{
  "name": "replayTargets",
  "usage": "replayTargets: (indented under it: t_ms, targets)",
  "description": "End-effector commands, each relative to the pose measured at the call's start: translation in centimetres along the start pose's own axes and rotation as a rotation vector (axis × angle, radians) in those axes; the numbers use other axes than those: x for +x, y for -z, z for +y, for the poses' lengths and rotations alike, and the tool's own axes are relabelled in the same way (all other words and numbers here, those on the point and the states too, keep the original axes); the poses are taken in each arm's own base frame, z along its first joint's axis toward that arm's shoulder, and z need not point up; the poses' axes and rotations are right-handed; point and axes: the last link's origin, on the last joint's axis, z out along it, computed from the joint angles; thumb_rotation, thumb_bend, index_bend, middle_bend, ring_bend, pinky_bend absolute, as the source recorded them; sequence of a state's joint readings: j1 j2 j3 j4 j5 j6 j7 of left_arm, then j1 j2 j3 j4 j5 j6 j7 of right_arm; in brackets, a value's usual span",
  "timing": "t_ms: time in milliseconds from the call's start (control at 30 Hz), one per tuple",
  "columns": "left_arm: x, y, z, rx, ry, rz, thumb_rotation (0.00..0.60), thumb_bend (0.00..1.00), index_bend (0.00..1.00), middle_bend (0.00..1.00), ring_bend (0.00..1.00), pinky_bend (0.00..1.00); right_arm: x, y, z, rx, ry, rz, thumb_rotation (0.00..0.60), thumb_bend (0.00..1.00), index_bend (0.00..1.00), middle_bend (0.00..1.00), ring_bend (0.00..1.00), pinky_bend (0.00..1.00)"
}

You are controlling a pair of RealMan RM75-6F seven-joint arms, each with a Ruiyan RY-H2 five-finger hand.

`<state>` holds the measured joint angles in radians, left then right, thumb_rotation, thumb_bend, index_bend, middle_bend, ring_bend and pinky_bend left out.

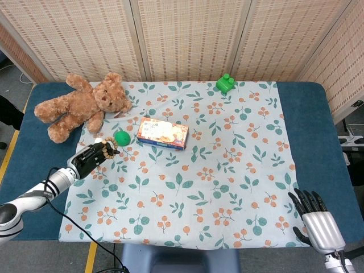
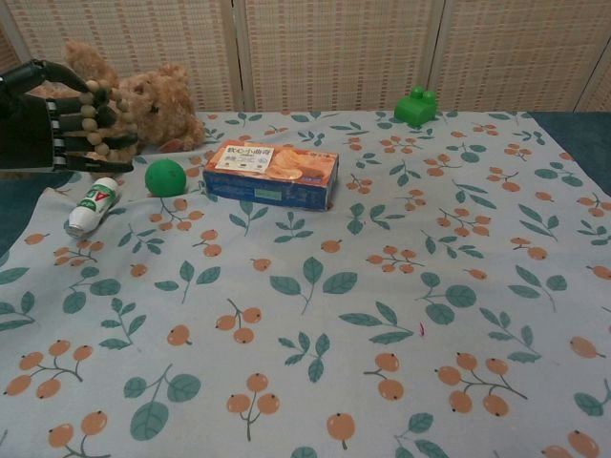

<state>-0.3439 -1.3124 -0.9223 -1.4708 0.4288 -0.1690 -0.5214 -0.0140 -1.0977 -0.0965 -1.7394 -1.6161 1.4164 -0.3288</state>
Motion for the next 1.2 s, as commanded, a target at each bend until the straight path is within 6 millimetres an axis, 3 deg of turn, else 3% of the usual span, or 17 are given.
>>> replayTargets:
  t_ms: [33,300,400,433,467,600,767,867,1133,1200]
  targets:
    - [-0.2,-0.1,-0.2,0.006,-0.008,0.003,0.536,0.77,0.57,0.58,0.29,0.04,0.0,0.0,0.0,0.001,-0.001,0.000,0.600,0.24,0.00,0.00,0.00,0.00]
    - [-0.5,0.0,-0.4,0.019,-0.044,0.008,0.589,0.99,0.59,0.60,0.29,0.04,0.1,0.1,0.1,-0.001,-0.005,0.007,0.600,0.24,0.00,0.00,0.00,0.00]
    - [-0.8,0.0,-0.4,0.012,-0.075,0.009,0.597,0.99,0.55,0.58,0.29,0.04,0.1,0.2,0.1,0.000,-0.004,0.006,0.600,0.24,0.00,0.00,0.00,0.00]
    - [-0.8,-0.1,-0.4,0.004,-0.073,0.013,0.572,0.96,0.53,0.58,0.29,0.04,0.1,0.2,0.1,0.001,-0.003,0.006,0.600,0.24,0.00,0.00,0.00,0.00]
    - [-0.9,-0.1,-0.5,-0.002,-0.065,0.017,0.508,0.90,0.52,0.57,0.28,0.04,0.1,0.2,0.1,0.001,-0.003,0.006,0.600,0.24,0.00,0.00,0.00,0.00]
    - [-1.2,0.0,-0.6,0.001,-0.076,0.005,0.207,0.67,0.50,0.56,0.28,0.04,0.2,0.2,0.1,0.001,-0.004,0.009,0.600,0.24,0.00,0.00,0.00,0.00]
    - [-1.4,0.1,-0.8,0.010,-0.097,-0.004,0.053,0.58,0.50,0.55,0.28,0.04,0.2,0.2,0.1,0.002,-0.004,0.008,0.600,0.24,0.00,0.00,0.00,0.00]
    - [-1.5,0.1,-1.0,0.016,-0.098,-0.012,0.002,0.56,0.50,0.55,0.28,0.04,0.2,0.2,0.1,0.001,-0.004,0.008,0.600,0.24,0.00,0.00,0.00,0.00]
    - [-1.9,0.2,-1.1,0.031,-0.140,-0.048,0.000,0.56,0.51,0.57,0.29,0.04,0.2,0.2,0.1,0.001,-0.005,0.009,0.600,0.24,0.00,0.00,0.00,0.00]
    - [-1.9,0.2,-1.2,0.032,-0.146,-0.049,0.023,0.56,0.51,0.57,0.29,0.04,0.2,0.2,0.1,0.001,-0.005,0.009,0.600,0.24,0.00,0.00,0.00,0.00]
